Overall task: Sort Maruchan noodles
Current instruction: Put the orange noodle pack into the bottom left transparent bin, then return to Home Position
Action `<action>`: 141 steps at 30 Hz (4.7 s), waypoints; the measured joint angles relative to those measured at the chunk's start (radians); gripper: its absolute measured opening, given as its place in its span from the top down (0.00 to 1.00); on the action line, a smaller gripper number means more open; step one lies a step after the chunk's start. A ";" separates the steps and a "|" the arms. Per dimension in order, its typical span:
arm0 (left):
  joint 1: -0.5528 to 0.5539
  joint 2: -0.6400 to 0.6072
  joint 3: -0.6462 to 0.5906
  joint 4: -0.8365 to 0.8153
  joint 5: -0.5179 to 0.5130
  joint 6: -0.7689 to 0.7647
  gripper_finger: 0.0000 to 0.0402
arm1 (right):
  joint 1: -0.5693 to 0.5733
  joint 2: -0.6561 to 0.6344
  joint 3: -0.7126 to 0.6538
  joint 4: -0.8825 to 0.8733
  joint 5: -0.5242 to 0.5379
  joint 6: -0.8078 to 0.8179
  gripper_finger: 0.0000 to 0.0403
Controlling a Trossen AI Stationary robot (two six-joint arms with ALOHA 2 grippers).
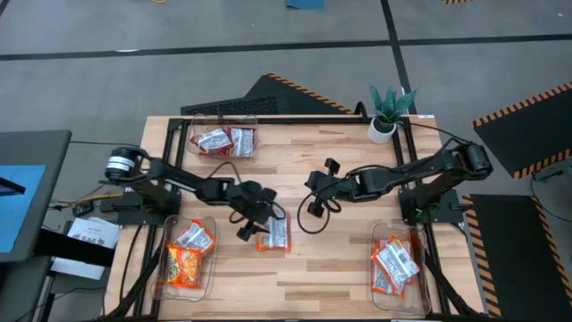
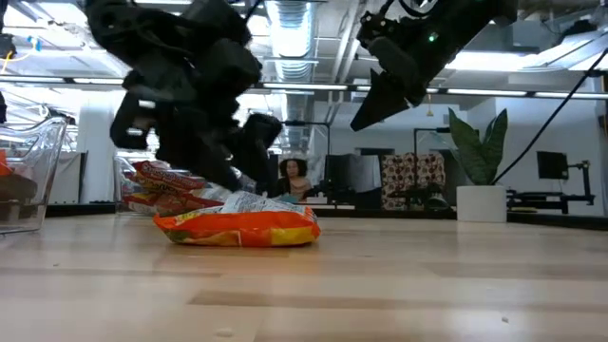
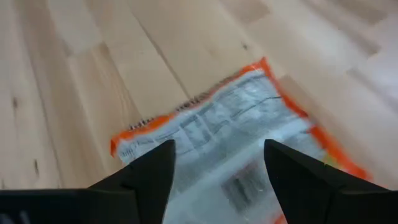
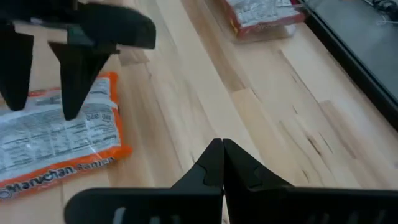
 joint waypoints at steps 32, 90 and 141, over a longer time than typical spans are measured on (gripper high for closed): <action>-0.104 -0.362 0.160 -0.820 -0.395 -0.005 1.00 | -0.001 0.011 0.001 0.044 0.002 -0.042 0.96; -0.854 -0.662 0.281 -1.123 -0.458 -1.167 0.55 | -0.049 0.011 0.001 0.184 -0.011 -0.126 0.96; -0.018 -1.354 -0.681 -0.077 -0.082 -0.367 1.00 | -0.042 -0.019 -0.001 0.134 -0.156 -0.120 0.96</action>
